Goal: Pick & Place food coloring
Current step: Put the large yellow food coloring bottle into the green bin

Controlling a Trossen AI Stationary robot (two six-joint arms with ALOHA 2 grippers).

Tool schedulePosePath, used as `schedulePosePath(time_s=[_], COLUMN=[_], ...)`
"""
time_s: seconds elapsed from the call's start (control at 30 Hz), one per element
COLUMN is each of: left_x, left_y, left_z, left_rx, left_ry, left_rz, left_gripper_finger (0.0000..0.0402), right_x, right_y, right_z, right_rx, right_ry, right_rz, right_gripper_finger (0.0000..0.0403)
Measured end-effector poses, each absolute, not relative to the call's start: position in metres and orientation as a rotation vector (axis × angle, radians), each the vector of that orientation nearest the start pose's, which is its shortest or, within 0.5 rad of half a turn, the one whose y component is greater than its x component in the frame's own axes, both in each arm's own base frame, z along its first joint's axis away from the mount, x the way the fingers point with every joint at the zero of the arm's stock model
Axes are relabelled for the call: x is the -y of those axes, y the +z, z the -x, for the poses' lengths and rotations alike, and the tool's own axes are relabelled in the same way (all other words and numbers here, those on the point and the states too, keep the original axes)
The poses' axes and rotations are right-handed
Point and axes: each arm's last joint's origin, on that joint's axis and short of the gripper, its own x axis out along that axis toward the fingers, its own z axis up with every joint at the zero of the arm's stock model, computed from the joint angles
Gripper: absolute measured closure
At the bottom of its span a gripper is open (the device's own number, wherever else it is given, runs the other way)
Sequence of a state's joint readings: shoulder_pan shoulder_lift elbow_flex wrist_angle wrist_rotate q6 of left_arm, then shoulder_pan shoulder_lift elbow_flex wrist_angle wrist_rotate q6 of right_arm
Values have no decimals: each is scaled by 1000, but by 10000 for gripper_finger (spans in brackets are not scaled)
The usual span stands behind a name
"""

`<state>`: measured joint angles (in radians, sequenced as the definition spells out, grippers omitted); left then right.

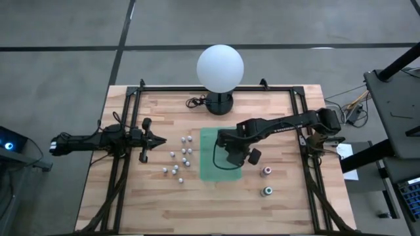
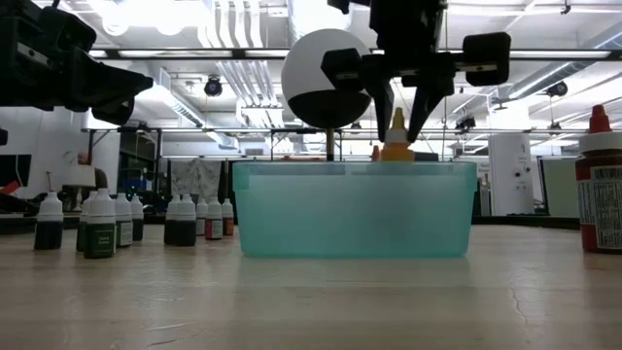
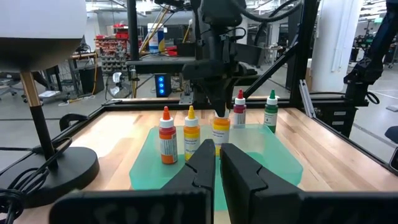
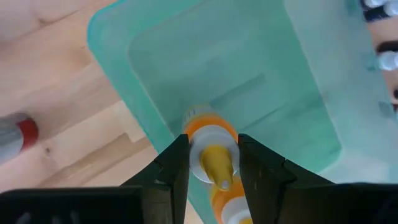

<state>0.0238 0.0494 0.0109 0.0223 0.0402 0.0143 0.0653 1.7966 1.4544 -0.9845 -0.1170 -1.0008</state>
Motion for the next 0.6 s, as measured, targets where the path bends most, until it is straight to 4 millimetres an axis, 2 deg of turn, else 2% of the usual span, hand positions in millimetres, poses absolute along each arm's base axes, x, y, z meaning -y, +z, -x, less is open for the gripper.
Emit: schedulePosePath(time_s=[0.6], left_x=[-1], left_y=[165], left_z=[-100], left_rx=[-16], left_ry=[-17], left_rz=[-14], left_gripper_finger=[401], right_x=[-11], right_y=[238], right_z=[-352], right_rx=[-1116], right_ry=[818], right_rz=[770], right_gripper_finger=[297])
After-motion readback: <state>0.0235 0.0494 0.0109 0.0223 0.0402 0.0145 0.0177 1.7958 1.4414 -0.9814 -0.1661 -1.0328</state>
